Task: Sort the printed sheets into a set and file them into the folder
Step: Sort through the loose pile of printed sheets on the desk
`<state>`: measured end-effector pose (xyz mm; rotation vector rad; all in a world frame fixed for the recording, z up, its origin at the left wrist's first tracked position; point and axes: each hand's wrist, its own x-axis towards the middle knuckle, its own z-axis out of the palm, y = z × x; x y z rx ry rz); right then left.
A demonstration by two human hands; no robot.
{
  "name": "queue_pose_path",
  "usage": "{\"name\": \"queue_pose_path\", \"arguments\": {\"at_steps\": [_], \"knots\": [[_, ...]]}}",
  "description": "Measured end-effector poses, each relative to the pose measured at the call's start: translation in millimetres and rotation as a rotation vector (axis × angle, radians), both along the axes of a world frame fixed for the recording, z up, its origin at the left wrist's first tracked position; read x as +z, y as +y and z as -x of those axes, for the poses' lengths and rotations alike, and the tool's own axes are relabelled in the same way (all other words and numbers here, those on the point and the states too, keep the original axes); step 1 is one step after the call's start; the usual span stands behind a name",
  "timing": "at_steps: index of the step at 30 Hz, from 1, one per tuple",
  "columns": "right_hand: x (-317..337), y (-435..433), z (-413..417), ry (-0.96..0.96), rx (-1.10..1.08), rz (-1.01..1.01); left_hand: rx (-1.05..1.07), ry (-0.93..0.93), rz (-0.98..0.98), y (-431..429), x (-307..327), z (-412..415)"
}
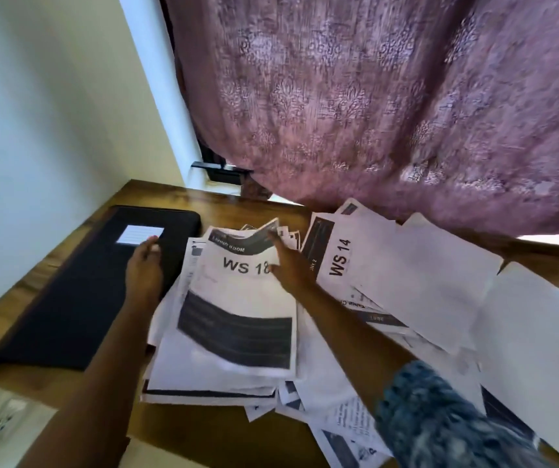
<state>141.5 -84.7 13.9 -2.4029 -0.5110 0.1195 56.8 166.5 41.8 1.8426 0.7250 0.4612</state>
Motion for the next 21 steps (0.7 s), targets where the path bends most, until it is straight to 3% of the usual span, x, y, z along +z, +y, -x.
{"name": "queue_pose_path", "arguments": {"at_steps": [2, 4, 7, 9, 11, 13, 18, 21], "knots": [[-15, 13, 8, -0.106, -0.044, 0.161, -0.241, 0.031, 0.037, -4, 12, 5], [-17, 11, 13, -0.213, -0.156, 0.208, -0.573, 0.183, -0.081, -23, 15, 11], [-9, -21, 6, -0.257, -0.287, 0.155, -0.790, 0.340, -0.545, -51, -13, 10], [-12, -57, -8, -0.170, -0.226, 0.267, -0.773, 0.370, -0.719, -68, -32, 9], [-16, -90, -18, 0.001, -0.065, 0.463, -0.741, 0.383, -0.777, -79, -43, 11], [-21, -107, -19, 0.043, 0.058, 0.575, -0.751, 0.424, -0.806, -85, -51, 15], [-14, -108, -7, -0.219, 0.134, 0.689, -0.741, 0.418, -0.878, -81, -70, 20], [14, -107, -3, -0.375, 0.004, 0.684, -0.727, 0.402, -0.873, -81, -73, 18]]}}
